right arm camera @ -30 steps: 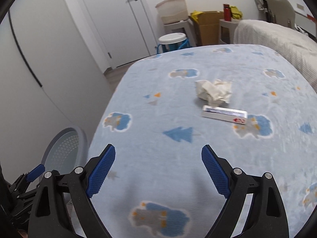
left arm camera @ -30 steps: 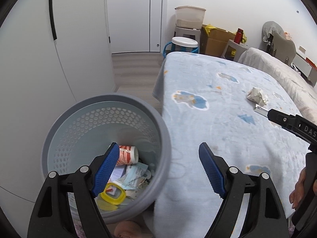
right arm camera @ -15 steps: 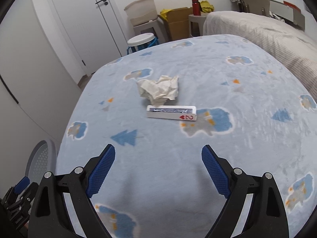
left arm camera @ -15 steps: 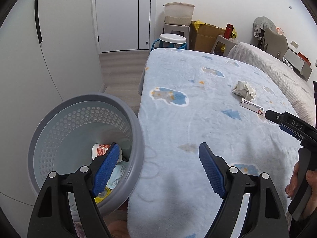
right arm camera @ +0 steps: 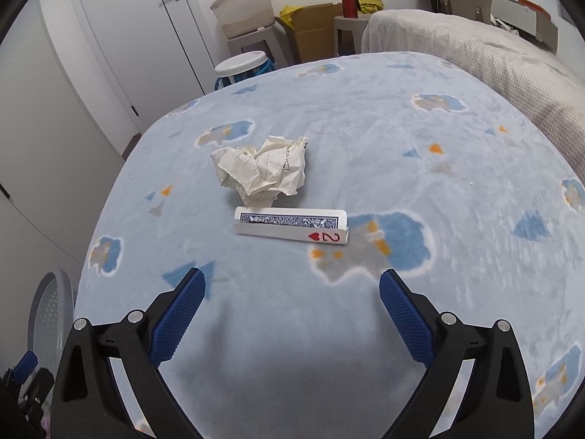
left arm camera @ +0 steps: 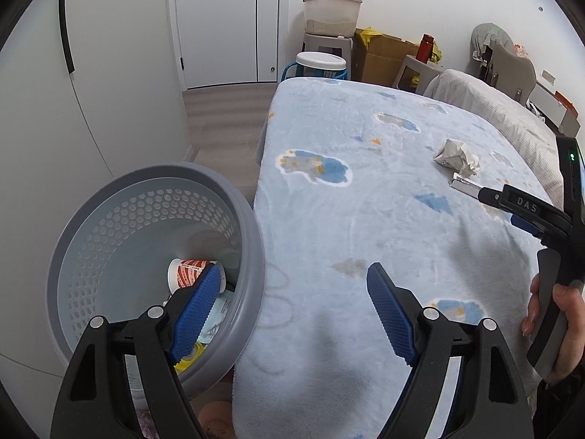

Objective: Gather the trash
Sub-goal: 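Move both grippers over the bed toward the tissue and card box, then grasp the white playing-card box with the right gripper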

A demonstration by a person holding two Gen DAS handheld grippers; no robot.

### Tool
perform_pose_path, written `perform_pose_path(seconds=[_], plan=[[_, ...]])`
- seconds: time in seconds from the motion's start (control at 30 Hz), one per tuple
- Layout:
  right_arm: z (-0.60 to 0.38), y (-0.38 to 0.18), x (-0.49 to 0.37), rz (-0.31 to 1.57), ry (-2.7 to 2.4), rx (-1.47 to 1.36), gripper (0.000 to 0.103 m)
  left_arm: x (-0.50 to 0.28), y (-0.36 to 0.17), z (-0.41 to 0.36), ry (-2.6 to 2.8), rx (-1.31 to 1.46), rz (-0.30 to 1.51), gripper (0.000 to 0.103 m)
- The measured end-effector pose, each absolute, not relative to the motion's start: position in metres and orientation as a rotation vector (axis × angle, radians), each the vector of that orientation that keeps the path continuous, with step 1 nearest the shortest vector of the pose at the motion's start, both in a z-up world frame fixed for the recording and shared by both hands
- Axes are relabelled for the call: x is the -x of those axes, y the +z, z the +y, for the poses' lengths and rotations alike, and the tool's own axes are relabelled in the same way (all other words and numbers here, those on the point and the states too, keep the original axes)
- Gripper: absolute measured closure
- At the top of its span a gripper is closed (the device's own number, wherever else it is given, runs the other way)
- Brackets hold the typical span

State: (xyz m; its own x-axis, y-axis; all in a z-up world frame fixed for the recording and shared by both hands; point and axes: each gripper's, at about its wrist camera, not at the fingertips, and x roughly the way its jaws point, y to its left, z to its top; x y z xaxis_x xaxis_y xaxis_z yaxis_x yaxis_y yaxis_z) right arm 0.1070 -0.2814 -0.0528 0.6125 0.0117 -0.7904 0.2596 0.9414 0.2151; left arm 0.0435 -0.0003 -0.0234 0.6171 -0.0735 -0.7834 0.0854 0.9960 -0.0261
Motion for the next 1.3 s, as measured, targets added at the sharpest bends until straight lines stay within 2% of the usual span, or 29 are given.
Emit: perform_pose_path(seconds=[1.0, 1.07, 1.2, 1.3], plan=[[-0.261, -0.076, -0.175, 1.008, -0.383, -0.215, 0.006, -0.051, -0.029, 0.010, -0.127, 0.003, 0.933, 0.024], [-0.260, -0.075, -0.176, 1.003, -0.385, -0.206, 0.007, -0.051, -0.030, 0.011, -0.125, 0.006, 0.934, 0.024], [-0.260, -0.073, -0.174, 0.984, -0.390, -0.202, 0.018, -0.050, -0.030, 0.012, -0.121, 0.009, 0.938, 0.024], [-0.260, -0.073, -0.171, 0.982, -0.374, -0.199, 0.019, -0.050, -0.030, 0.013, -0.119, 0.010, 0.937, 0.024]])
